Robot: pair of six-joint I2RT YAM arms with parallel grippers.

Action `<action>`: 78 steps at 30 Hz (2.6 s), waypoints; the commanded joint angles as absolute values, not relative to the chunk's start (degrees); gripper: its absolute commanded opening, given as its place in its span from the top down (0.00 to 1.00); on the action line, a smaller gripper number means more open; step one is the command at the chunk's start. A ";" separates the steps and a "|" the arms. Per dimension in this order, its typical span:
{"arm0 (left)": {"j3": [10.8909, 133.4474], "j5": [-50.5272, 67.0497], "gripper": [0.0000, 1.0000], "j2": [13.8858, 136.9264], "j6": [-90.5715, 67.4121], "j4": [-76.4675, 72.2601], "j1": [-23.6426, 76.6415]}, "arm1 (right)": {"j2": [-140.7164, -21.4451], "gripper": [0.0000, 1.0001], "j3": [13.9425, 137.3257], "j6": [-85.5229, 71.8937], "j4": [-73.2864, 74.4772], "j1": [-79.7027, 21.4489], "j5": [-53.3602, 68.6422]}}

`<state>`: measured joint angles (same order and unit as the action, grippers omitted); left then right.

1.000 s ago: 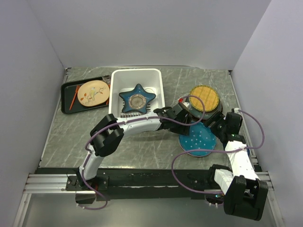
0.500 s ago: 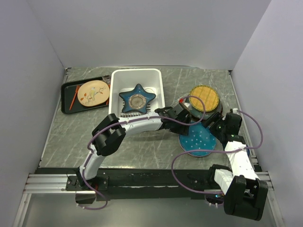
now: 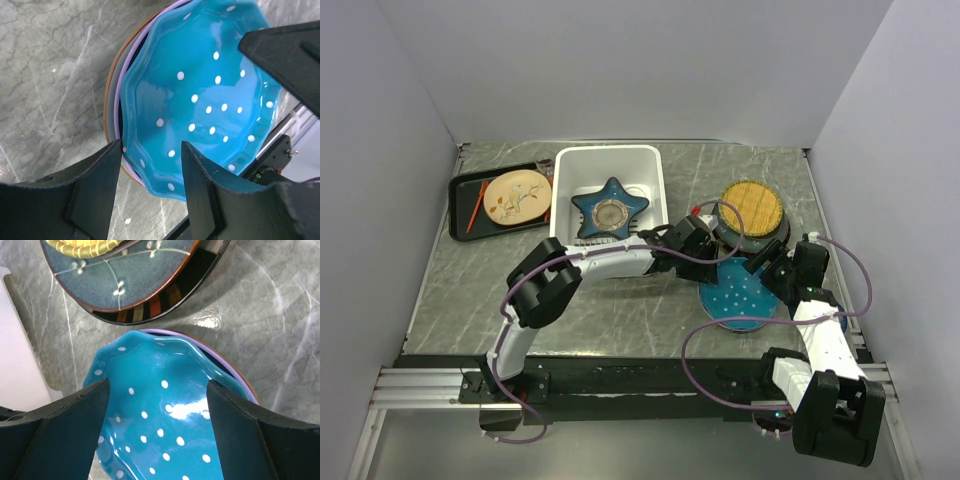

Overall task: Place the plates into the plastic bin on the countertop
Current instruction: Pick up the plate from the corner of the board.

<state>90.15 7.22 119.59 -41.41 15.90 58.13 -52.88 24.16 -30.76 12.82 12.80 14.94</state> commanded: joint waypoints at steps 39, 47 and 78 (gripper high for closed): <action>93.78 -4.57 0.99 115.59 -39.73 22.94 57.92 | -38.93 0.12 27.60 -29.27 17.23 13.10 10.82; 92.20 -6.15 0.99 110.49 -39.73 23.20 57.13 | -45.17 0.12 27.25 -29.44 16.70 13.10 11.60; 92.28 -2.83 0.94 110.56 -38.15 24.61 54.75 | -57.22 0.24 25.84 -30.85 12.66 12.13 11.78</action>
